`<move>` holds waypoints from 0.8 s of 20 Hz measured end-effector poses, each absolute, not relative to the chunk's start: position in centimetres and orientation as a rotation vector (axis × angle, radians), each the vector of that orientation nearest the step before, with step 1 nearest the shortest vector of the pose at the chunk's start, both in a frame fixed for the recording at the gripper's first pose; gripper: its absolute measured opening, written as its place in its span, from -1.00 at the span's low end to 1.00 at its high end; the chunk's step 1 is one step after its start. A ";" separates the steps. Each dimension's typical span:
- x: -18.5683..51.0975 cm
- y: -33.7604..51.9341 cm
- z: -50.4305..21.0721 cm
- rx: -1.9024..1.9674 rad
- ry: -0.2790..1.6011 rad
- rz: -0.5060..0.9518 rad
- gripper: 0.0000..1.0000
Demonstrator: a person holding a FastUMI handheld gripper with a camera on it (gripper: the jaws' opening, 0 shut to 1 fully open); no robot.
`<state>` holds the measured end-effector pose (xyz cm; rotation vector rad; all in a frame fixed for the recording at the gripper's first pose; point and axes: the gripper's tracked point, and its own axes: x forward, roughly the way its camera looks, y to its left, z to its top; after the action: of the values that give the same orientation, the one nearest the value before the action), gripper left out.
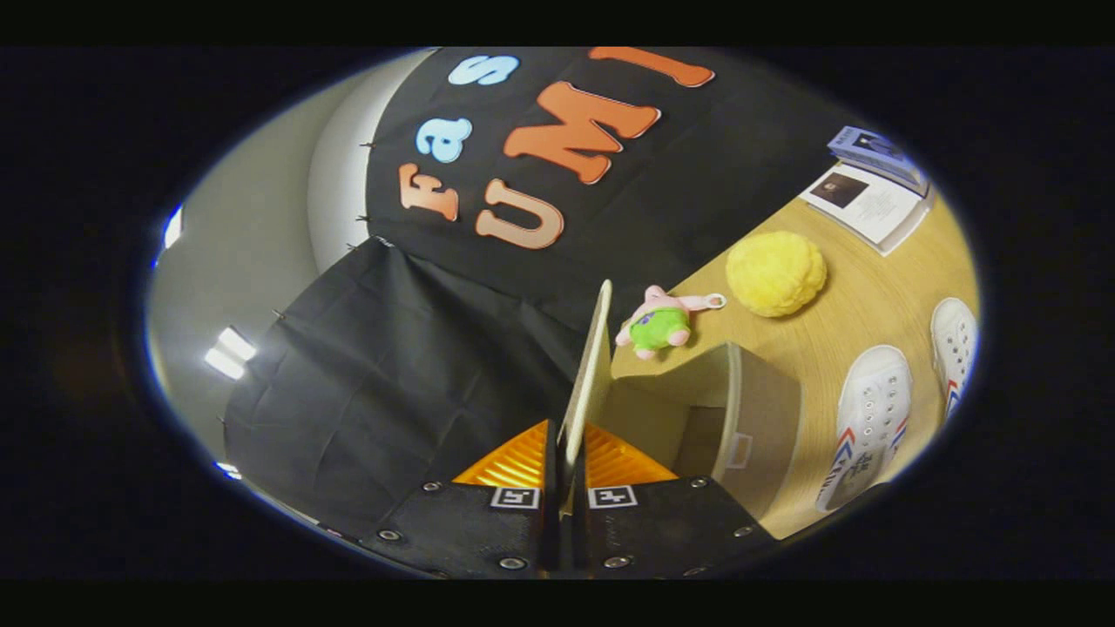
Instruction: Open the storage box then place both shoes into the box .Put the left shoe in first, then the right shoe, with the right side of both shoes facing outward in a uniform manner.
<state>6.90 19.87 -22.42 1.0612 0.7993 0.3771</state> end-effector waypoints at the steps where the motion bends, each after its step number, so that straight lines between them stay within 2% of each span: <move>1: 7.3 21.0 -21.5 1.061 0.793 0.387 -0.88; 10: 10.8 34.5 -16.9 1.166 0.758 0.452 -0.81; 14: 10.1 39.8 -17.7 1.143 0.794 0.513 -0.51; 16: 9.0 41.4 -18.4 1.091 0.823 0.545 -0.10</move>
<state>9.03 41.36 -18.40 1.0910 0.8227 0.5446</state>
